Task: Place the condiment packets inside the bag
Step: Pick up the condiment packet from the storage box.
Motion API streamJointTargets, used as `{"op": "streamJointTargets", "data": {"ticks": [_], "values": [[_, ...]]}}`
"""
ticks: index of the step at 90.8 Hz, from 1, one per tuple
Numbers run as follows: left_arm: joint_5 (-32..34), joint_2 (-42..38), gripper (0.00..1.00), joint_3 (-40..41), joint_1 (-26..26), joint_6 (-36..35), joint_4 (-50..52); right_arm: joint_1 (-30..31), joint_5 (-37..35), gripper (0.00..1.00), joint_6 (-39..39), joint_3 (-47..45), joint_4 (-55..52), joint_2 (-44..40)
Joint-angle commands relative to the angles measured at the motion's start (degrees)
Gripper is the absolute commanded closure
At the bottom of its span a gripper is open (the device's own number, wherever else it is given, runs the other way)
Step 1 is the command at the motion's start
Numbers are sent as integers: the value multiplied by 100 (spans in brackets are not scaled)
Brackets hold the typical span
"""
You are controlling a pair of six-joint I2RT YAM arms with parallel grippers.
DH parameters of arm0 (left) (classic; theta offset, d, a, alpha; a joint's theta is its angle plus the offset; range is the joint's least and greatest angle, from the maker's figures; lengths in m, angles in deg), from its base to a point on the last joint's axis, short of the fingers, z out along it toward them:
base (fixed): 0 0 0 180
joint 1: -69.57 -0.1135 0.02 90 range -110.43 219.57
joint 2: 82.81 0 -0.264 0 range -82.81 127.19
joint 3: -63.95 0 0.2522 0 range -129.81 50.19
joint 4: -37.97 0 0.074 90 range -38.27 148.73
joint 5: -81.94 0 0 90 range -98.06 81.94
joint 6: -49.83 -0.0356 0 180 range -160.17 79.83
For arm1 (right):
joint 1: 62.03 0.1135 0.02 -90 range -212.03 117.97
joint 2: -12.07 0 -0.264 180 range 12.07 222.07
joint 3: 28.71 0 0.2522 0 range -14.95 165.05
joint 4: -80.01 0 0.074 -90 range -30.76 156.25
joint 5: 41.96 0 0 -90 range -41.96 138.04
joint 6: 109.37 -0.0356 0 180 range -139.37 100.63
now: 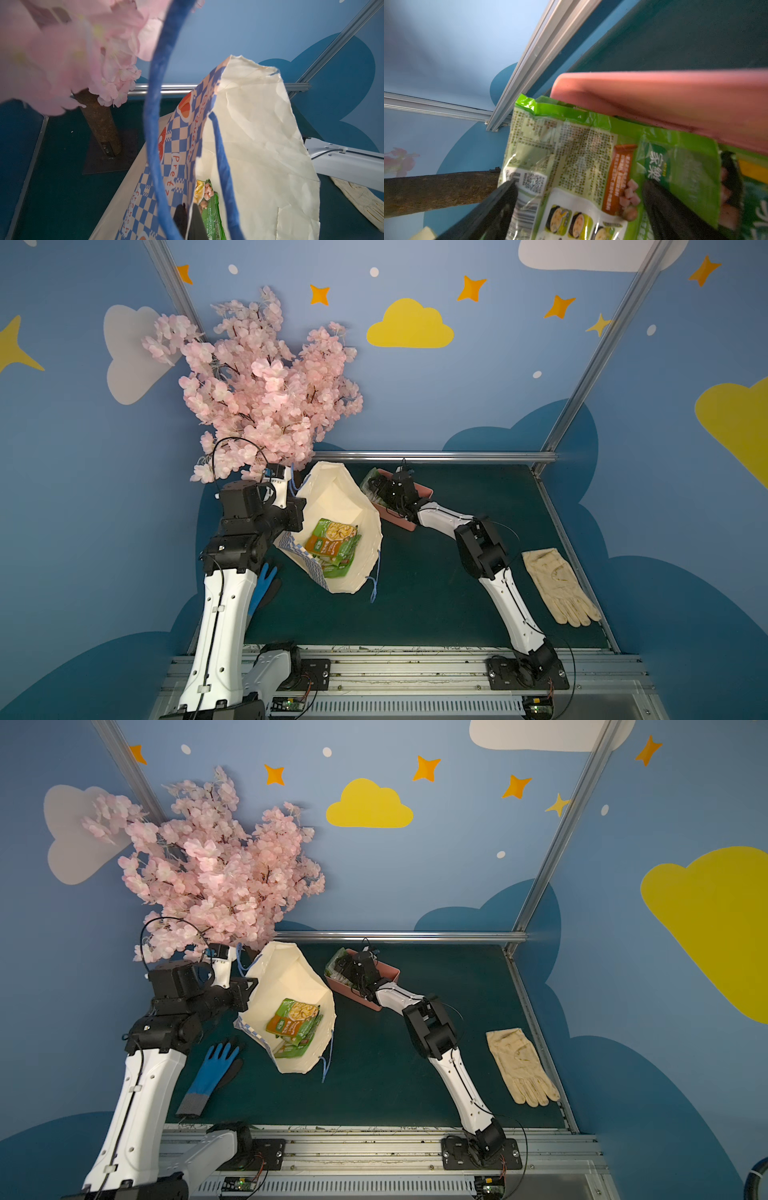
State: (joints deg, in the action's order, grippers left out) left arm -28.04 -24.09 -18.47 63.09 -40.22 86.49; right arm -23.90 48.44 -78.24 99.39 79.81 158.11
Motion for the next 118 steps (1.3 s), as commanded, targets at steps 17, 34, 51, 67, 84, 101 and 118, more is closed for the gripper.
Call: {"op": "streamJointTargets", "data": {"ticks": [17,34,51,67,84,101,118], "values": [[-239,-151,97,-31,-72,9,-109,220,-107,2,311,1065,-873,360],[-208,-310,97,129,-73,-39,-86,265,-747,2,236,2504,-2814,1087],[-254,-394,97,39,-73,-129,68,267,-782,33,157,2329,-2649,1025],[-285,-463,97,39,-74,-144,114,259,-809,68,240,1199,-1415,462],[-274,-485,97,46,-73,-143,119,149,-692,96,73,242,-582,-72],[-165,-467,97,29,-73,-200,95,-1,-615,100,-53,-868,351,-680],[144,-372,97,77,-71,-373,-75,-178,-376,100,-21,-1911,1241,-1215]]}}
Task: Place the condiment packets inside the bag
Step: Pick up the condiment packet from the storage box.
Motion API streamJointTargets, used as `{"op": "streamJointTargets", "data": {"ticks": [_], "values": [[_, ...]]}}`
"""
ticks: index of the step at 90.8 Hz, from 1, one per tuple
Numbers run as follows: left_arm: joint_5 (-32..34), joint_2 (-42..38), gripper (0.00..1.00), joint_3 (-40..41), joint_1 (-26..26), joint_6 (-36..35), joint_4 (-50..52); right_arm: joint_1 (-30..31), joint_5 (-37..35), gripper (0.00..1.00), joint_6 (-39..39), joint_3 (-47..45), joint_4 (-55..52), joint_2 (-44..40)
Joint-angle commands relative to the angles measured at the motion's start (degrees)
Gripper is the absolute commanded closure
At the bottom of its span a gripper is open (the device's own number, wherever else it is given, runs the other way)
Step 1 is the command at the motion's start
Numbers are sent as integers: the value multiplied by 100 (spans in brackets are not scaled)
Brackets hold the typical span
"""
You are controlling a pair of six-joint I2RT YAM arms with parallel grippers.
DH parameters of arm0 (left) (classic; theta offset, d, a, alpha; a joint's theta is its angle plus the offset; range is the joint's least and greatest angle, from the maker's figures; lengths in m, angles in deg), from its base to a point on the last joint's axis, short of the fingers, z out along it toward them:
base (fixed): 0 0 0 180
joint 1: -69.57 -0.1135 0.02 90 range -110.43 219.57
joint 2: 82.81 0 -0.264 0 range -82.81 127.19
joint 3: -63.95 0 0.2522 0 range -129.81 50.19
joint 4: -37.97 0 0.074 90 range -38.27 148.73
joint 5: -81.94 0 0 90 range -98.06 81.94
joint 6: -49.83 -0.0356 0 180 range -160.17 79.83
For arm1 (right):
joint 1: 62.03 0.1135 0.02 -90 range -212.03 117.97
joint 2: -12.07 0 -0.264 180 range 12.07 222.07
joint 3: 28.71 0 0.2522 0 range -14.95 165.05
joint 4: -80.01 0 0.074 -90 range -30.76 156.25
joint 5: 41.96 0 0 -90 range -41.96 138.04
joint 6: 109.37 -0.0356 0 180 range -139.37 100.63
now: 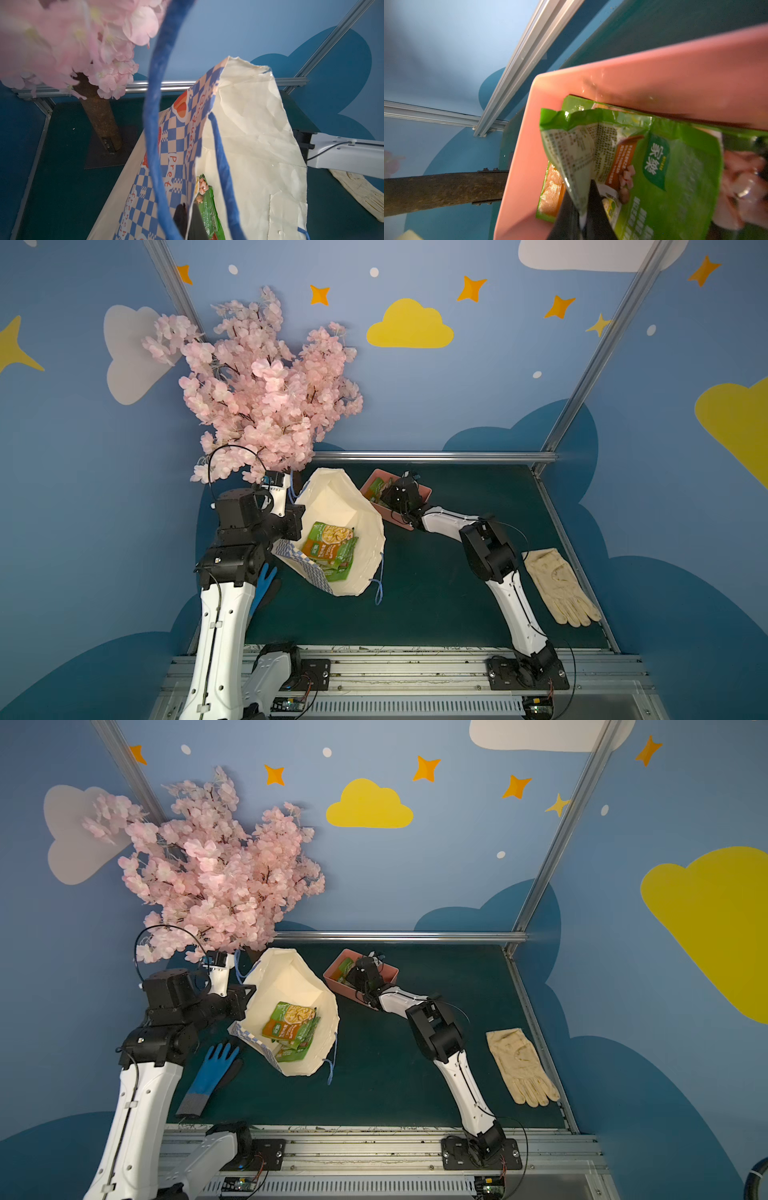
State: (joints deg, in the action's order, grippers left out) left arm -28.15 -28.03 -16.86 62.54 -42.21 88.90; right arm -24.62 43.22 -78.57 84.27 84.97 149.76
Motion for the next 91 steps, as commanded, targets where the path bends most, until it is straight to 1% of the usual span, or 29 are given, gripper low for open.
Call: {"op": "streamJointTargets", "data": {"ticks": [1,9,13,18,24,31,38,49,54,61,68,75,81,91], "values": [[190,31,97,-87,-17,-192,-320,-117,178,100,8,-440,763,-408],[515,119,97,-89,-23,-329,-334,-211,325,100,-30,-847,990,-672],[844,184,97,-93,-28,-399,-347,-251,356,100,4,-1072,1064,-811],[1085,234,97,-64,-32,-487,-386,-300,387,100,20,-1348,1087,-1011],[1268,212,97,45,-30,-586,-554,-364,419,100,54,-1663,1176,-1221],[1325,196,97,130,-34,-630,-680,-457,499,100,11,-2007,1266,-1408],[1246,199,97,131,-30,-599,-701,-544,622,100,-70,-2325,1534,-1546],[937,264,97,194,-20,-513,-695,-649,870,100,-127,-2644,1877,-1747],[654,277,97,211,34,-486,-626,-675,988,100,-88,-2738,1991,-1883],[88,228,97,254,152,-441,-572,-714,1204,100,-65,-2822,2205,-2095],[-118,127,97,302,334,-412,-585,-725,1373,100,3,-2864,2235,-2458],[-146,103,97,313,478,-376,-617,-685,1518,100,199,-2898,2112,-2928],[-201,116,97,328,508,-377,-714,-597,1601,100,504,-2909,1619,-3406],[-151,173,97,359,518,-347,-870,-319,1405,100,1140,-3057,988,-4339]]}}
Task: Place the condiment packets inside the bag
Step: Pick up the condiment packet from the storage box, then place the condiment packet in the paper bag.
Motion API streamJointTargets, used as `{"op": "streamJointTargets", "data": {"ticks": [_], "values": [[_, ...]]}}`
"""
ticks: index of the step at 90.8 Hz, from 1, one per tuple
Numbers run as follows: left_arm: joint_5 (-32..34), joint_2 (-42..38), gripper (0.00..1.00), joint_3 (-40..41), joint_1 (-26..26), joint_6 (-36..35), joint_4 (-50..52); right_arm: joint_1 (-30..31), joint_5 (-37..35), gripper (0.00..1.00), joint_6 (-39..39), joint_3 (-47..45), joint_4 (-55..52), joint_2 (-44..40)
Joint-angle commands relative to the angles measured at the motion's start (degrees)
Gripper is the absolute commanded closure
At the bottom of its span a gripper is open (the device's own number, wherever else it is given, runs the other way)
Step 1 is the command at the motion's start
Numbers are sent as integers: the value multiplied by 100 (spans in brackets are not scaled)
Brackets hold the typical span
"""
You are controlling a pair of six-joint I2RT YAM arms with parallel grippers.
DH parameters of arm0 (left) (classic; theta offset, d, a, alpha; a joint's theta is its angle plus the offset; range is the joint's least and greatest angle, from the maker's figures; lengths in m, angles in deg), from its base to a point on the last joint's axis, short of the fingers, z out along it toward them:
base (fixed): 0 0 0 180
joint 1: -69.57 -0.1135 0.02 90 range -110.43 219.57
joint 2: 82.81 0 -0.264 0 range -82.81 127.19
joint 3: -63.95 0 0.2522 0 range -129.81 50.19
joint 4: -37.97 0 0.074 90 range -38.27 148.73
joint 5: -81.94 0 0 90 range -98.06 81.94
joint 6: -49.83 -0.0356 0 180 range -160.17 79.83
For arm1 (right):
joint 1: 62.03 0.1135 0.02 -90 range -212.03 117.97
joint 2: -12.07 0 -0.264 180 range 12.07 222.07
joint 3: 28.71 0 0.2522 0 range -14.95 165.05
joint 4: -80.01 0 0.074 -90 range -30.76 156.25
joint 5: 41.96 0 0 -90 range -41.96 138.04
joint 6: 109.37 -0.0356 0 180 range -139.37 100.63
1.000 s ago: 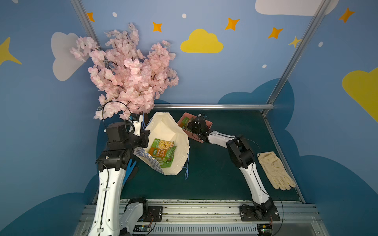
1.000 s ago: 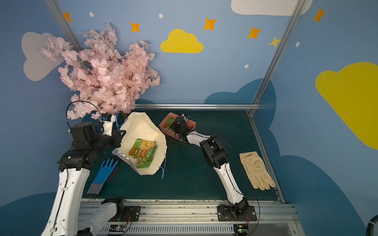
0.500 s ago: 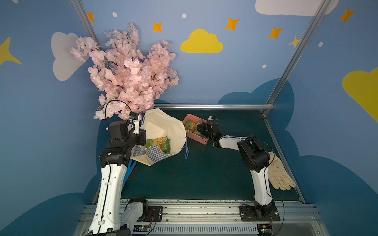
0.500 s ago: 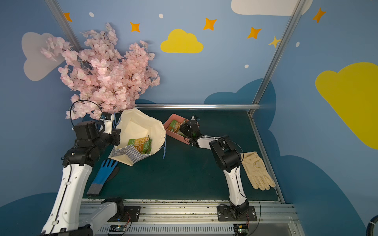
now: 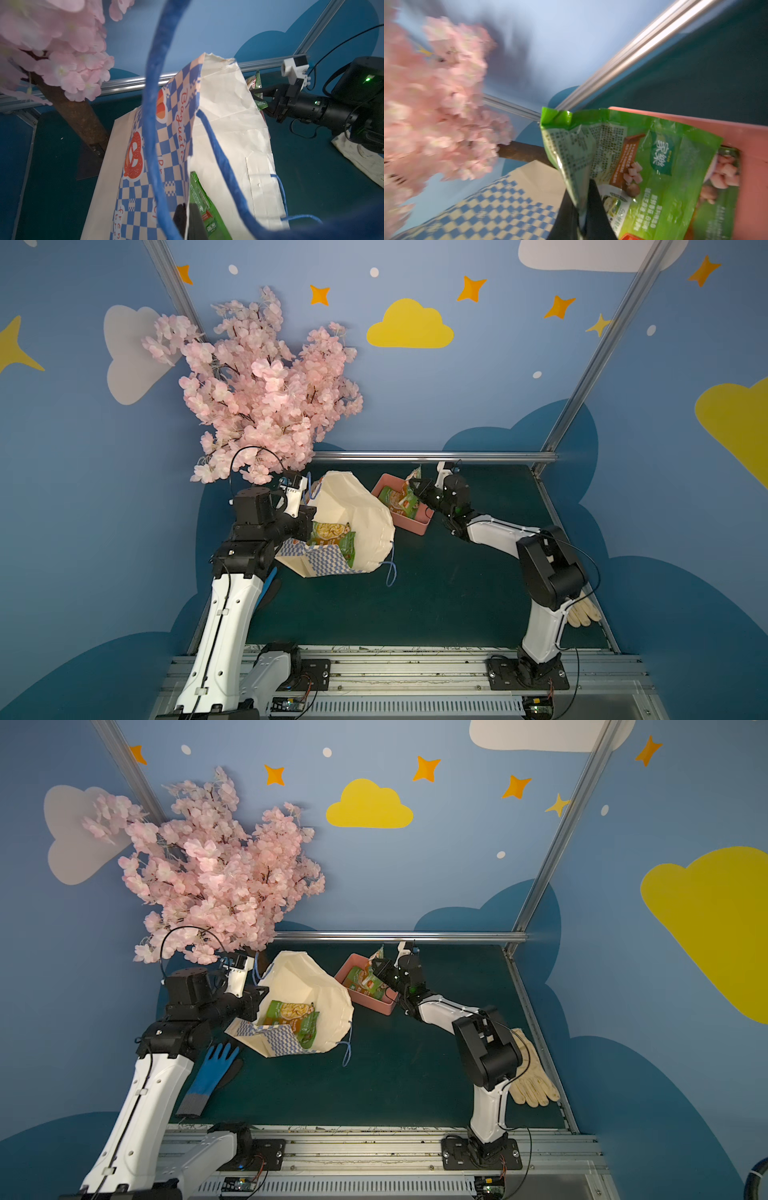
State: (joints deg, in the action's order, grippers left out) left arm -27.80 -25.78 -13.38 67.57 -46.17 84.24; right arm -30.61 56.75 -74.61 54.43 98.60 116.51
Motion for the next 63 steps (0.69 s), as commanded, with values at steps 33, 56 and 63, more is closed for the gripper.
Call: {"op": "streamJointTargets", "data": {"ticks": [33,56,63], "values": [[9,9,97,82,67,353,-646,1470,211,100,2407,290,-2133,-2618],[-349,-45,97,43,77,501,-567,2337,612,100,3242,665,-2619,-2353],[-444,-82,97,26,78,525,-507,2501,623,100,3420,909,-2863,-2091]]}}
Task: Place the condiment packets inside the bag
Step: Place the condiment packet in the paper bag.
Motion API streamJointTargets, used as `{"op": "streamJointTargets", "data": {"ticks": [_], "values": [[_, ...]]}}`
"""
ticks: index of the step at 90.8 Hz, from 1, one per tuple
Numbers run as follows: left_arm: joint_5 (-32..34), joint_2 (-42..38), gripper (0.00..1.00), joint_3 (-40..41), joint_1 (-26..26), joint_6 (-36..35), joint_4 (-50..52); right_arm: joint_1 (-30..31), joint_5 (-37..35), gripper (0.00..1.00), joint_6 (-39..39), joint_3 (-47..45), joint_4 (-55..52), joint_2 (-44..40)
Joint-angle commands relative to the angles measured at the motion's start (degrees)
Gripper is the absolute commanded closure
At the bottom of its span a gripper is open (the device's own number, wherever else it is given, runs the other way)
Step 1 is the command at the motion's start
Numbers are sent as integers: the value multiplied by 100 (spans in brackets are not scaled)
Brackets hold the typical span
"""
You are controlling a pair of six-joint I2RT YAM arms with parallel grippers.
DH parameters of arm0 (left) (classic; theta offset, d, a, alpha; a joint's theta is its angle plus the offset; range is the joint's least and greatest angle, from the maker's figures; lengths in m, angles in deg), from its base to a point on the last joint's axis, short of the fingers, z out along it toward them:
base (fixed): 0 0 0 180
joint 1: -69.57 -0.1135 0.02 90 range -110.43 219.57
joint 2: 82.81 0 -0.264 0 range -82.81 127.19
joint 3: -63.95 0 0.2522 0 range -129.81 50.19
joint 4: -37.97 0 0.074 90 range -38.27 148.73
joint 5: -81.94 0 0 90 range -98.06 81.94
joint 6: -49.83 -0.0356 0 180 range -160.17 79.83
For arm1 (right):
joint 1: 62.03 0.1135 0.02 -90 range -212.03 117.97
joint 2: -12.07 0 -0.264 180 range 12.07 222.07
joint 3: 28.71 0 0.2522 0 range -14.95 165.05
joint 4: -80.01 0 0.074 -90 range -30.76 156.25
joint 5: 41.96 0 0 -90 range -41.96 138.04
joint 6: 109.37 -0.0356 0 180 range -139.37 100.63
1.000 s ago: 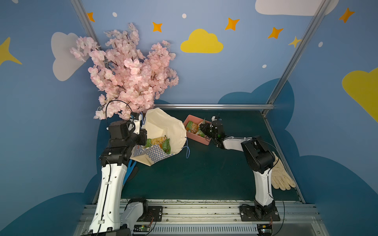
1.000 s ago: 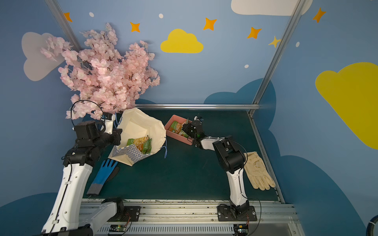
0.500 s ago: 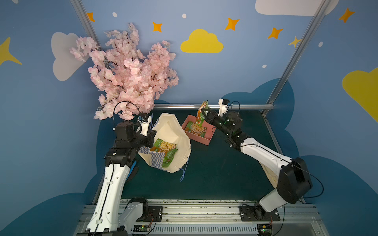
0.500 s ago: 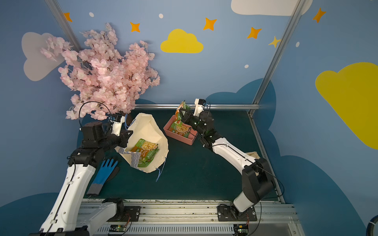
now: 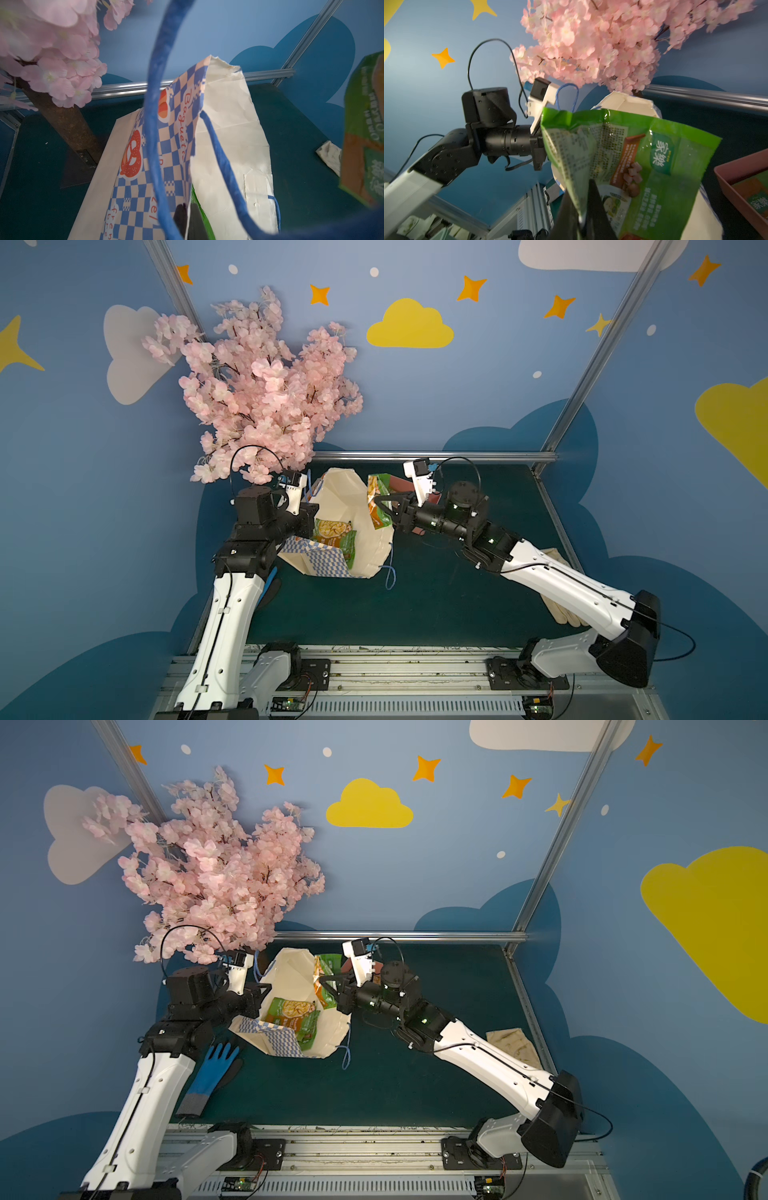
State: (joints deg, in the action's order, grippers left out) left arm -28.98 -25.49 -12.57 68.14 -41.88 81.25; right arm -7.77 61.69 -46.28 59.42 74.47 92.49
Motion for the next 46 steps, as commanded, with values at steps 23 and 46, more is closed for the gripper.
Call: {"op": "streamJointTargets", "data": {"ticks": [23,46], "values": [[-626,-154,97,-198,21,184,18,591,-365,77,1061,1637,-1745,1285],[-983,-118,97,-335,22,335,159,756,-1016,22,1480,1994,-2222,1292]]}}
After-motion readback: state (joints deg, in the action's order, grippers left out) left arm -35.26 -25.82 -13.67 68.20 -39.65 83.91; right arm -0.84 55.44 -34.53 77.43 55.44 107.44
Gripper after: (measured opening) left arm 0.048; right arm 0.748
